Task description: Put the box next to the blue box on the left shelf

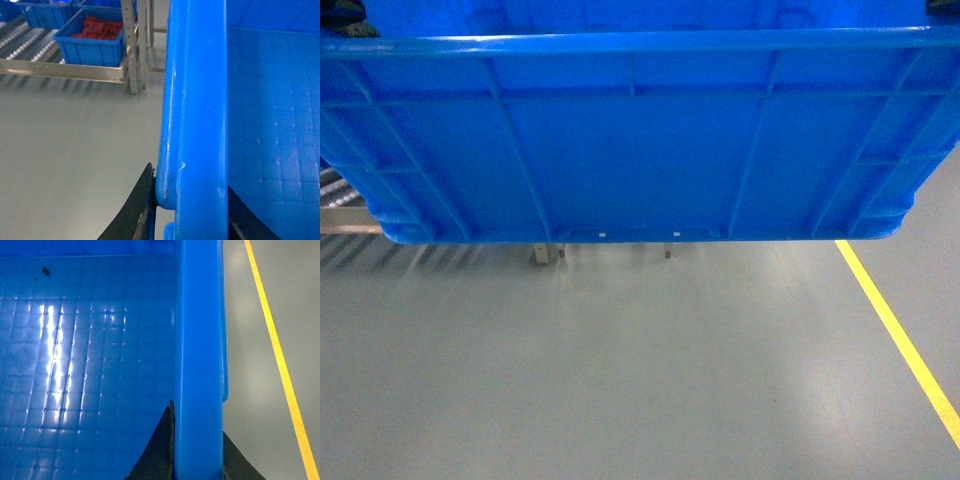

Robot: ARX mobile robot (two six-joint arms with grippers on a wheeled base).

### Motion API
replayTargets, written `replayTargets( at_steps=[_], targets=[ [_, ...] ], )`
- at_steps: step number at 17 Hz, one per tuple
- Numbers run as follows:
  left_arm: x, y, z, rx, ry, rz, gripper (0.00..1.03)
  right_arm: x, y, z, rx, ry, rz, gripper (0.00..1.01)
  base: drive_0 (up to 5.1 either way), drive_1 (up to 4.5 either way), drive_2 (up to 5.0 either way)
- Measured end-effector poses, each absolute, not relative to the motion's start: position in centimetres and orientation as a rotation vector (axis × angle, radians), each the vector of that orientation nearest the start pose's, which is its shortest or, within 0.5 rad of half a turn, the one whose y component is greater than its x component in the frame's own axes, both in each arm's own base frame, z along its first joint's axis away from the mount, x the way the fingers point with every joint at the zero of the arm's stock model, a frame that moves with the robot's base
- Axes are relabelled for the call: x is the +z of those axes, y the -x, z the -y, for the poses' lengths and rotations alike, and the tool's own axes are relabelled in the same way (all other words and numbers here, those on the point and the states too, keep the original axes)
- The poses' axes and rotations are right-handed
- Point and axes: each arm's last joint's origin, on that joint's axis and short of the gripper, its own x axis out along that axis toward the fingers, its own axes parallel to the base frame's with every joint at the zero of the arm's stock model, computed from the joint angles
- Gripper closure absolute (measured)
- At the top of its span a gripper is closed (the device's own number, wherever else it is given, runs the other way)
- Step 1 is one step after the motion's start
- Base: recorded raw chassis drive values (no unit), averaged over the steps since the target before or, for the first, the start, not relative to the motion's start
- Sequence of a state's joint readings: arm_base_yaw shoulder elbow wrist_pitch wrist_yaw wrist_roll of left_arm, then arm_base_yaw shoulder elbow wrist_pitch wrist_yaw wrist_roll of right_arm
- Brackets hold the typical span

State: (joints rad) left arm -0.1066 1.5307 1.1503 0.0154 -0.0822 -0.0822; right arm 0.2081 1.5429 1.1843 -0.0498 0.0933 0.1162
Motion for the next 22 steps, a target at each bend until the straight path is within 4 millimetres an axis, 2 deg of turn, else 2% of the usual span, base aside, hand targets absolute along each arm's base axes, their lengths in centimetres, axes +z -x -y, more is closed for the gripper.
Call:
replayTargets(
  at_steps=[22],
  targets=[
    [29.75,-34.77,3.48,-0.009,0.047,-0.364,0.84,29.94,-34.48,-7.02,0.090,-0.055,-0.408,0.93,0.0,4.34,-4.3]
  ],
)
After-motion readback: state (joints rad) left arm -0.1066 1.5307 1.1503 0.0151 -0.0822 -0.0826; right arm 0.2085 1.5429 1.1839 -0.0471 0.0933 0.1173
